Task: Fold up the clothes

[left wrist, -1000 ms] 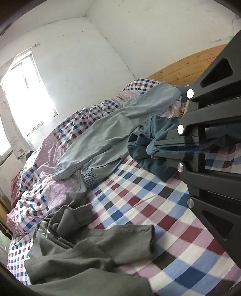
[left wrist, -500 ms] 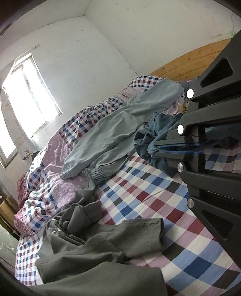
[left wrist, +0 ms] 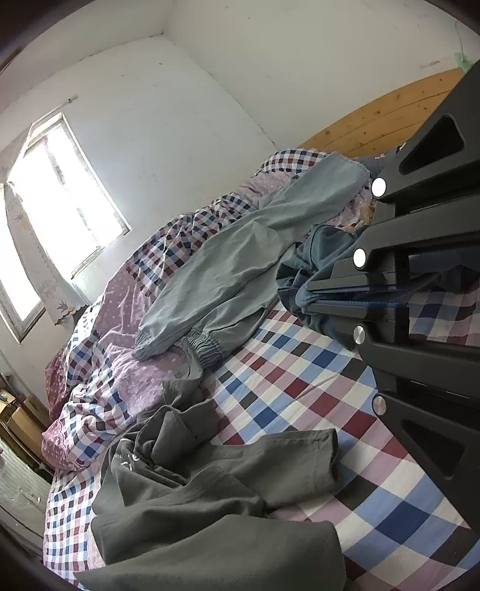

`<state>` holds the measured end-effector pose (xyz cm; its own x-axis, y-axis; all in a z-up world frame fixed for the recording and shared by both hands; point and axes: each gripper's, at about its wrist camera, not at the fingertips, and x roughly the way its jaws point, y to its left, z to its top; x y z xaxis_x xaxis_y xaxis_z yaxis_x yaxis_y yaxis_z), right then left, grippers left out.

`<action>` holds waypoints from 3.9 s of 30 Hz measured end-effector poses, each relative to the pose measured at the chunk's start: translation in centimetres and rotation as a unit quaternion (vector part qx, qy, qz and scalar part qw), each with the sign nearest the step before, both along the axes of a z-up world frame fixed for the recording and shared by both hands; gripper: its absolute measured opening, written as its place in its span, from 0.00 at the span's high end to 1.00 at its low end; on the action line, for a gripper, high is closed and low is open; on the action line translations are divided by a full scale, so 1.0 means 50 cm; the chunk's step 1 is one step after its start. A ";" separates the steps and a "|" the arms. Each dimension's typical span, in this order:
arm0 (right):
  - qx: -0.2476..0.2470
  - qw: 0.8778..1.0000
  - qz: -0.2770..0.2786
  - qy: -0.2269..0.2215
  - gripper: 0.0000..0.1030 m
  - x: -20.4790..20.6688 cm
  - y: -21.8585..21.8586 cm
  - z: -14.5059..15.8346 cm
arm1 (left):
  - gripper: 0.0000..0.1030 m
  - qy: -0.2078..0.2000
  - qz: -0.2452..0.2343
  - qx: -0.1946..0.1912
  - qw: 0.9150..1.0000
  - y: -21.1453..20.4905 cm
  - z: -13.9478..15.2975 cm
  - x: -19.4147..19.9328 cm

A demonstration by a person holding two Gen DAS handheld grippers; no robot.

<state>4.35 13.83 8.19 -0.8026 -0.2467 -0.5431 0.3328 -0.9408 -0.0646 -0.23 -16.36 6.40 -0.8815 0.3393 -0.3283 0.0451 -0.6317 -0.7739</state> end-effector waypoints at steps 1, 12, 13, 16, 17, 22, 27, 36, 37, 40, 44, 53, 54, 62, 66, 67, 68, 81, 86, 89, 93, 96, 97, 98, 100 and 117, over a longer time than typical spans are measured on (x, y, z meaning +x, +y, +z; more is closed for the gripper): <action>-0.005 1.000 -0.008 0.000 0.93 -0.002 0.008 0.002 | 0.98 0.000 0.001 0.001 1.000 -0.002 0.000 0.000; -0.094 0.970 -0.223 0.017 0.95 -0.039 0.241 0.031 | 0.98 0.002 0.019 0.003 1.000 -0.021 0.002 0.006; -0.102 0.965 -0.240 0.013 0.95 -0.041 0.258 0.028 | 0.98 0.002 0.020 0.003 1.000 -0.022 0.003 0.007; -0.129 0.947 -0.292 -0.024 0.94 -0.053 0.311 -0.001 | 0.98 -0.002 0.024 0.002 1.000 -0.024 0.000 0.008; -0.129 0.945 -0.300 -0.033 0.93 -0.055 0.316 -0.008 | 0.98 -0.003 0.025 0.003 1.000 -0.025 -0.001 0.008; -0.104 0.941 -0.320 -0.025 0.77 -0.045 0.305 0.001 | 0.98 -0.007 0.030 0.003 1.000 -0.029 -0.004 0.007; -0.095 0.971 -0.209 0.068 0.55 -0.001 0.218 0.065 | 0.98 -0.014 0.031 0.007 0.999 -0.031 -0.010 0.006; 0.000 1.000 0.018 -0.006 0.59 -0.029 0.009 -0.010 | 0.98 -0.009 0.022 -0.004 1.000 -0.021 -0.002 0.006; 0.008 1.000 0.024 -0.011 0.67 -0.032 -0.001 -0.018 | 0.98 -0.009 0.020 -0.003 1.000 -0.020 -0.003 0.005; 0.029 0.999 0.011 -0.025 0.89 -0.050 -0.020 -0.040 | 0.98 -0.012 0.016 -0.001 1.000 -0.023 -0.006 0.003; 0.026 1.000 -0.008 -0.016 0.99 -0.052 -0.013 -0.034 | 0.98 -0.012 0.019 0.005 1.000 -0.033 -0.009 0.004; -0.058 0.981 -0.167 0.080 1.00 -0.022 0.159 0.074 | 0.98 -0.007 0.049 -0.006 0.999 -0.052 0.003 0.018; -0.066 0.977 -0.183 0.084 1.00 -0.020 0.181 0.083 | 0.98 -0.008 0.053 -0.008 0.999 -0.055 0.004 0.019; -0.189 0.918 -0.340 0.078 1.00 0.020 0.413 0.091 | 0.98 -0.007 0.106 -0.020 0.994 -0.079 0.011 0.042; -0.221 0.893 -0.387 0.062 1.00 0.037 0.473 0.073 | 0.98 -0.003 0.132 -0.024 0.991 -0.093 0.016 0.054; -0.224 0.889 -0.395 0.057 1.00 0.039 0.482 0.068 | 0.98 -0.002 0.140 -0.024 0.990 -0.097 0.016 0.059; -0.227 0.886 -0.400 0.053 1.00 0.041 0.490 0.063 | 0.98 0.001 0.145 -0.025 0.989 -0.102 0.018 0.063; -0.199 0.873 -0.445 -0.001 0.84 0.024 0.493 0.016 | 0.98 0.000 0.231 -0.039 0.972 -0.164 0.028 0.108; -0.214 0.867 -0.449 0.041 0.68 0.049 0.471 0.043 | 0.98 0.019 0.243 -0.043 0.969 -0.171 0.048 0.123; -0.196 0.875 -0.438 0.065 0.61 0.053 0.438 0.066 | 0.98 0.029 0.253 -0.046 0.966 -0.180 0.060 0.133; -0.177 0.888 -0.422 0.054 0.58 0.037 0.413 0.068 | 0.98 0.037 0.275 -0.057 0.959 -0.201 0.076 0.149; -0.187 0.891 -0.413 0.027 0.56 0.025 0.418 0.050 | 0.98 0.040 0.295 -0.059 0.953 -0.226 0.084 0.165; -0.188 0.892 -0.411 0.017 0.55 0.021 0.419 0.045 | 0.98 0.038 0.302 -0.062 0.950 -0.235 0.086 0.169; -0.188 0.893 -0.408 0.007 0.54 0.017 0.421 0.040 | 0.98 0.027 0.305 -0.063 0.950 -0.242 0.082 0.167; -0.188 0.895 -0.405 -0.007 0.51 0.014 0.422 0.029 | 0.98 0.004 0.311 -0.064 0.948 -0.255 0.072 0.162; -0.256 0.875 -0.410 0.000 0.47 0.092 0.457 0.046 | 0.44 -0.068 0.310 -0.078 0.945 -0.240 0.046 0.158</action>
<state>8.94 36.68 10.48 -0.8234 0.2018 -0.5304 -0.4684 -0.7692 0.4346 7.67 -28.36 8.69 -0.8408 -0.2908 -0.4566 0.5368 -0.5572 -0.6336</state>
